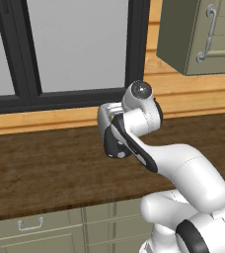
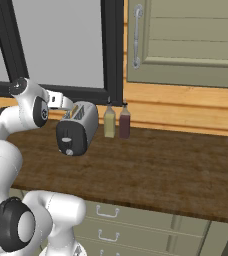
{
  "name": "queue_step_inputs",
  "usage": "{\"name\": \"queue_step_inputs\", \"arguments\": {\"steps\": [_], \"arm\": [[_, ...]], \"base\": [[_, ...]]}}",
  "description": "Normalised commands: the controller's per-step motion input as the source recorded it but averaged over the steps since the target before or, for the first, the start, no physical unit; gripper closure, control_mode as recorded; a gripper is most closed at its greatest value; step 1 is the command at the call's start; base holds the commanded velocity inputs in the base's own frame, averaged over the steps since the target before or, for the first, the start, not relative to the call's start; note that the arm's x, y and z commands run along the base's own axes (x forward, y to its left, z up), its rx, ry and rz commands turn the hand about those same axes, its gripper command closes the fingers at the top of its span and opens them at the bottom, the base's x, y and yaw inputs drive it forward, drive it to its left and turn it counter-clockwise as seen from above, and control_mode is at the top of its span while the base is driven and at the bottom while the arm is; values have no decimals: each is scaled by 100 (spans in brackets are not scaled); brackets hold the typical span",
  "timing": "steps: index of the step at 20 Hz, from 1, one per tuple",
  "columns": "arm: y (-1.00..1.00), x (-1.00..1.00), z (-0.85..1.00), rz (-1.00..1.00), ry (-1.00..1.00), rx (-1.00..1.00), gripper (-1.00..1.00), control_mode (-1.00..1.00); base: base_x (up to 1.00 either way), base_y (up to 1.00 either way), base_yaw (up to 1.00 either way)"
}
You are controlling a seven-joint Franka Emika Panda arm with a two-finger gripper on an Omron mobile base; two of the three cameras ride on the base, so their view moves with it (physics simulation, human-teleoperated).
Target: Start the toaster. Once the lever pops up, take the bread to the plate on the dining counter.
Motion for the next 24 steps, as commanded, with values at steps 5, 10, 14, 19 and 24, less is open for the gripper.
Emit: {"name": "queue_step_inputs", "arguments": {"steps": [5,10,14,19,24], "arm": [[0,0,0,0,0,0,-100,-100],[0,0,0,0,0,0,-100,-100],[0,0,0,0,0,0,-100,-100],[0,0,0,0,0,0,-100,-100],[0,0,0,0,0,0,-100,-100]], "base": [[0,0,0],[0,0,0],[0,0,0],[0,0,0],[0,0,0]]}}
